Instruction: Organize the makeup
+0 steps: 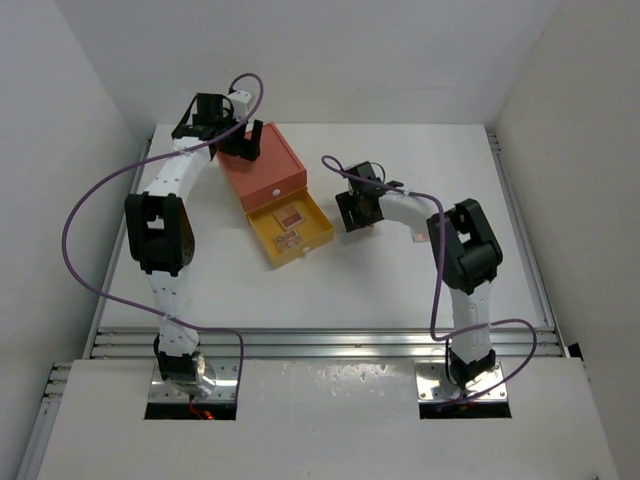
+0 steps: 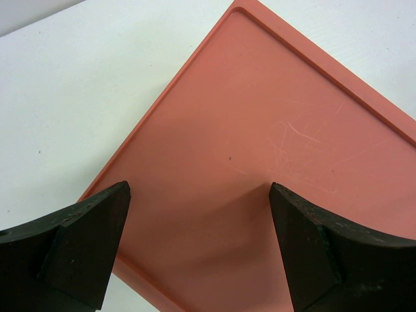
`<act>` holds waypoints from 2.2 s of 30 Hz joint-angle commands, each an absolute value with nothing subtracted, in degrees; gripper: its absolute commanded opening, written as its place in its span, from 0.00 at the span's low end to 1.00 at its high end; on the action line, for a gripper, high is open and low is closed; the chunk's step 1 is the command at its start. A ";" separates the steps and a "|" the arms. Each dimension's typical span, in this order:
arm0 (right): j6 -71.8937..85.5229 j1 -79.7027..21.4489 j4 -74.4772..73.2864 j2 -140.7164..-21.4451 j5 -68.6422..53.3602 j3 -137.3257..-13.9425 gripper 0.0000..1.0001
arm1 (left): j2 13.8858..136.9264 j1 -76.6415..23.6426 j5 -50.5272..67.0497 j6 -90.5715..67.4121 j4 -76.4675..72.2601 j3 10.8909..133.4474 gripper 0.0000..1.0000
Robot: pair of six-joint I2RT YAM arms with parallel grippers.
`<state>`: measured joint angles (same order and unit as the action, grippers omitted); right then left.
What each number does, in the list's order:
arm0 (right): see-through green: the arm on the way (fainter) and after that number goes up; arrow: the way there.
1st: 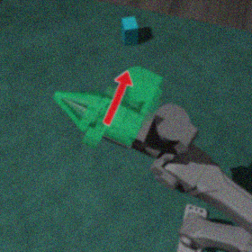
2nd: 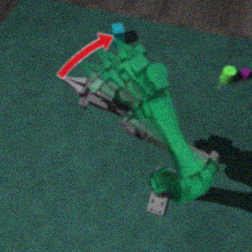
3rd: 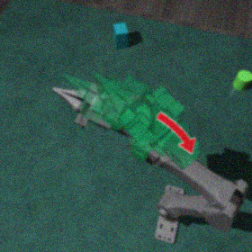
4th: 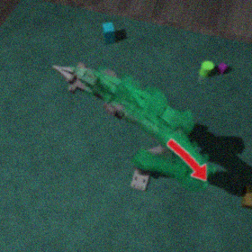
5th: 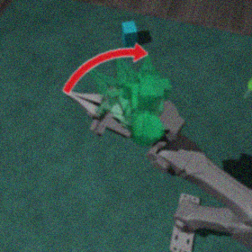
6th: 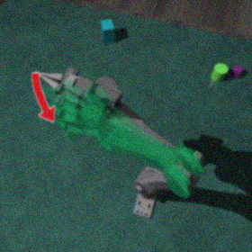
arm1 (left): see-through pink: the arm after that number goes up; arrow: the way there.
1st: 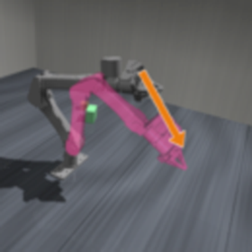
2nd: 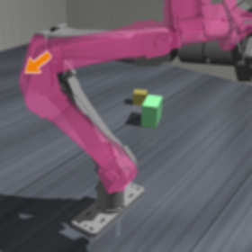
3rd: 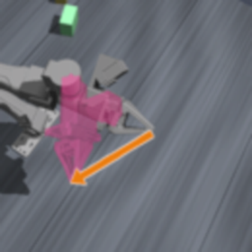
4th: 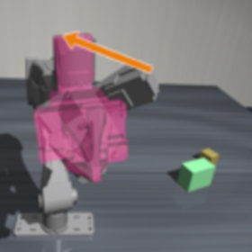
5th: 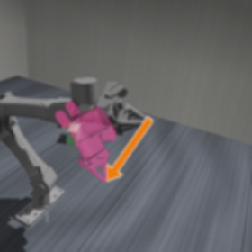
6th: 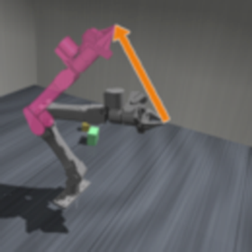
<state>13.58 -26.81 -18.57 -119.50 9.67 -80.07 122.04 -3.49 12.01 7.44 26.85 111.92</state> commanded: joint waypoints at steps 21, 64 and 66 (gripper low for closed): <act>10.98 -45.52 -11.52 -124.01 0.62 -98.26 0.23 | 123.49 -2.37 10.55 8.53 29.79 113.29 0.94; 6.42 -9.50 -40.17 -118.03 8.09 -88.33 0.98 | 123.49 -2.37 11.16 9.05 29.79 114.43 0.94; 6.24 -8.01 -39.82 -119.70 7.74 -88.16 0.98 | 123.49 -2.37 11.16 9.05 29.79 114.43 0.94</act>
